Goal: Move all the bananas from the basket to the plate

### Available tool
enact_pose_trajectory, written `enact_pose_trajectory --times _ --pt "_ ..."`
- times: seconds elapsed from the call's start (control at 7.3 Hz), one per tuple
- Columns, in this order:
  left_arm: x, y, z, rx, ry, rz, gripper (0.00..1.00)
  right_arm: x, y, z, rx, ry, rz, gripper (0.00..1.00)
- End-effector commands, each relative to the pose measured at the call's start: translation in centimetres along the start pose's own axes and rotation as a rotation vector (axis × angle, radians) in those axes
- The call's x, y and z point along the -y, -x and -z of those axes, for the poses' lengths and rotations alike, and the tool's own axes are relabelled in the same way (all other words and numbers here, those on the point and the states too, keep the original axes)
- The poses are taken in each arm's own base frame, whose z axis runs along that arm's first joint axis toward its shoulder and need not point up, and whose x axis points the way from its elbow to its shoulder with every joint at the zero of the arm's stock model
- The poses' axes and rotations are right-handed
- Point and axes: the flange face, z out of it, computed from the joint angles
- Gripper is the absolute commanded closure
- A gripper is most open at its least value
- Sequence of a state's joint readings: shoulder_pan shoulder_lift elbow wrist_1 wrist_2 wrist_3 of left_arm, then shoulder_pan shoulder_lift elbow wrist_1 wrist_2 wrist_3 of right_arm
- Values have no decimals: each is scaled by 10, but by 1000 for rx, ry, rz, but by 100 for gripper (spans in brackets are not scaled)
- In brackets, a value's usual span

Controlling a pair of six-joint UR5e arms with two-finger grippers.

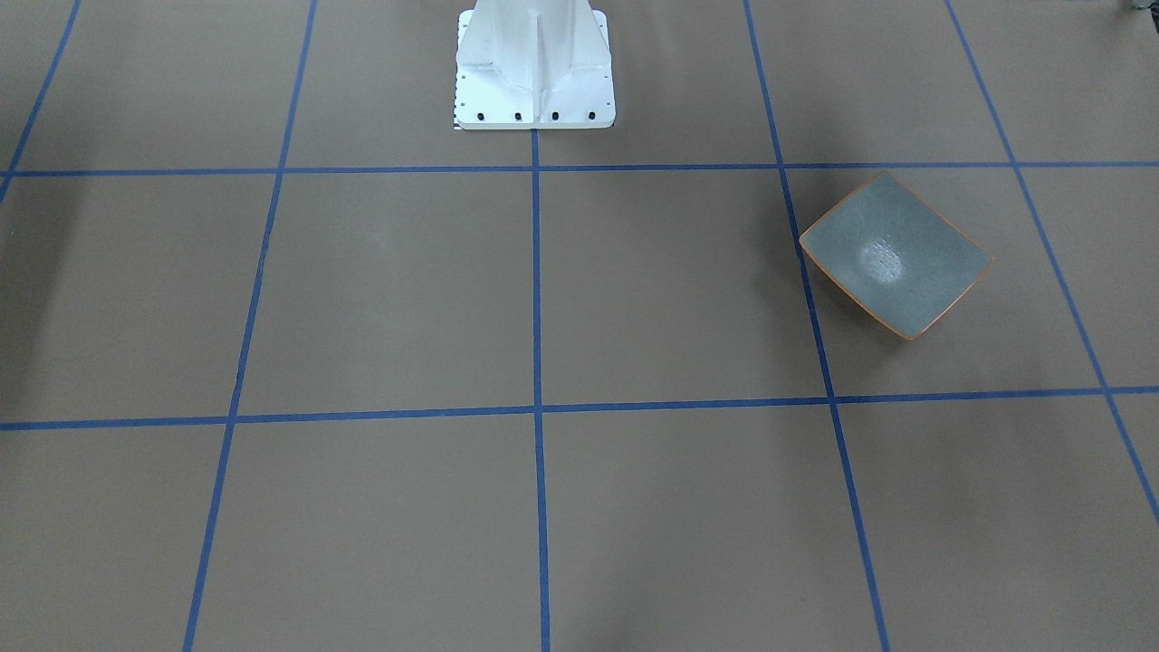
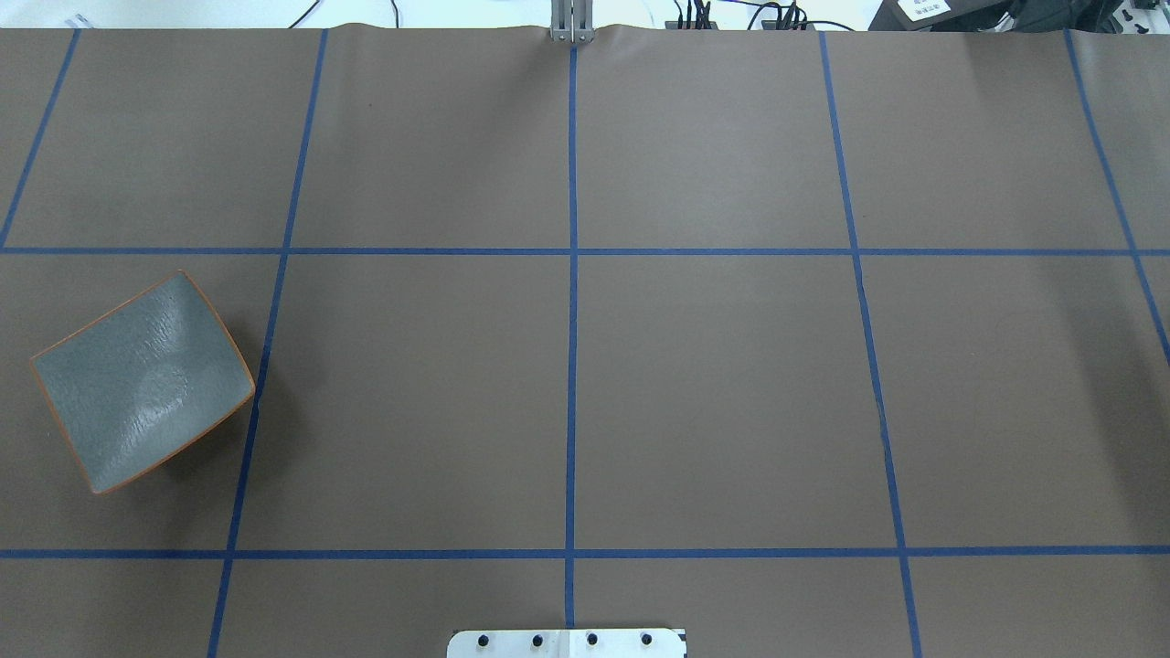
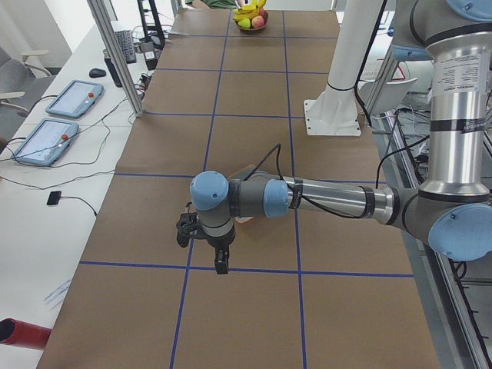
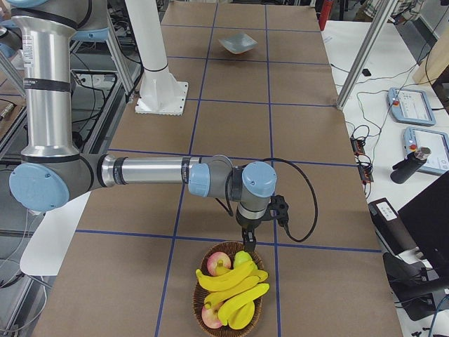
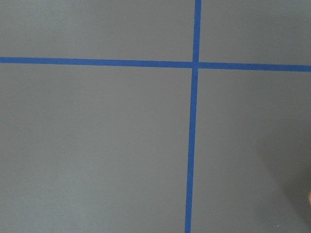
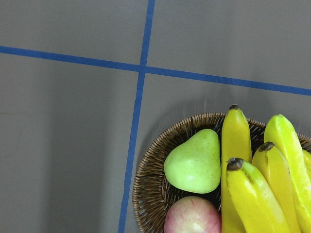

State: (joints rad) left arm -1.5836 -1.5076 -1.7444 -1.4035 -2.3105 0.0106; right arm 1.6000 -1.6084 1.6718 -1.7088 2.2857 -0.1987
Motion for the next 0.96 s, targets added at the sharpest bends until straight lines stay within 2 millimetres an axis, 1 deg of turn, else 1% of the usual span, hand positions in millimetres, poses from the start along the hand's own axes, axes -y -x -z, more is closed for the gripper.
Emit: enact_pose_trajectory --times 0.0,0.55,0.68,0.82 --pt "-1 1 -1 0 2 1 0 1 3 4 -1 -6 5 0" --pt "-1 1 0 -1 3 16 0 4 4 6 -2 -11 9 0" --pt "-1 -3 3 -12 -3 12 0 4 4 6 -2 -11 9 0" --pt "-1 -1 0 -4 1 14 0 1 2 3 0 -6 4 0"
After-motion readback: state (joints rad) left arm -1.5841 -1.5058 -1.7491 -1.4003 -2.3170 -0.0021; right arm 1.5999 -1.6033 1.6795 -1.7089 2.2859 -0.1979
